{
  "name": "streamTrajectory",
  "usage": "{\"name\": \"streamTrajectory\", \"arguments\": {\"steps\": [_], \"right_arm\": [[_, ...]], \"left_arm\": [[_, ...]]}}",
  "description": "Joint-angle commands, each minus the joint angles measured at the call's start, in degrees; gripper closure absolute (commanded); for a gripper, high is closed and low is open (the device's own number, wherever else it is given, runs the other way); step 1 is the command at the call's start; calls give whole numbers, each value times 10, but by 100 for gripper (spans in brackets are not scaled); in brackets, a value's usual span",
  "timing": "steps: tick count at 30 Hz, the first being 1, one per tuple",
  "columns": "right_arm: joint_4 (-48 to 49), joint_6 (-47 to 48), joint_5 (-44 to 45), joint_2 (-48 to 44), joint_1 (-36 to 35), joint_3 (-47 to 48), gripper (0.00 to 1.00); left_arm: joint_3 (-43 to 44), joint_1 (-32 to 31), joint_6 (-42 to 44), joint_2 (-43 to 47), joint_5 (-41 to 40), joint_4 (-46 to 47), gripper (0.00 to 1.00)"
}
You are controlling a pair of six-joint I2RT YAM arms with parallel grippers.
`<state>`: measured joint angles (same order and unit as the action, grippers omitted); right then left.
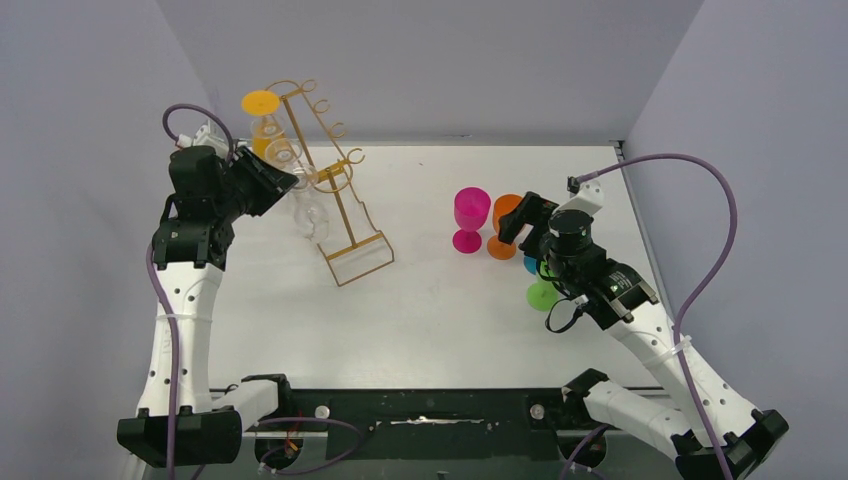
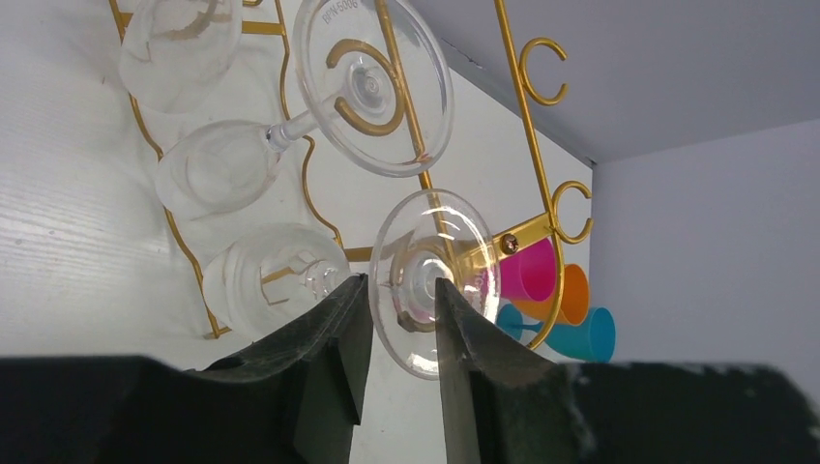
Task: Take the wine glass off the wine glass rack
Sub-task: Pick up the wine glass from the wine rack.
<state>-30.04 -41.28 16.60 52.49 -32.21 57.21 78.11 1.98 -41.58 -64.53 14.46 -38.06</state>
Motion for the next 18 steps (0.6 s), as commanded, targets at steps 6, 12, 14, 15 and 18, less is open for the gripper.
{"name": "streamTrajectory", "arguments": {"steps": [6,12,14,15,18], "right_arm": [[27,-6,3,-11,3,1,14],[25,-7,4,-11,3,4,14],[24,-8,4,-9,3,4,14],[24,-9,3,-8,4,4,14],[23,-11,3,-8,3,4,14]], "left_arm": [[-8,4,-4,15,29,43,86],[-9,4,-13,18,25,41,91],[-9,4,-16,19,27,42,95],[-9,4,-18,20,28,42,96],[-9,4,-28,24,26,41,100]]}}
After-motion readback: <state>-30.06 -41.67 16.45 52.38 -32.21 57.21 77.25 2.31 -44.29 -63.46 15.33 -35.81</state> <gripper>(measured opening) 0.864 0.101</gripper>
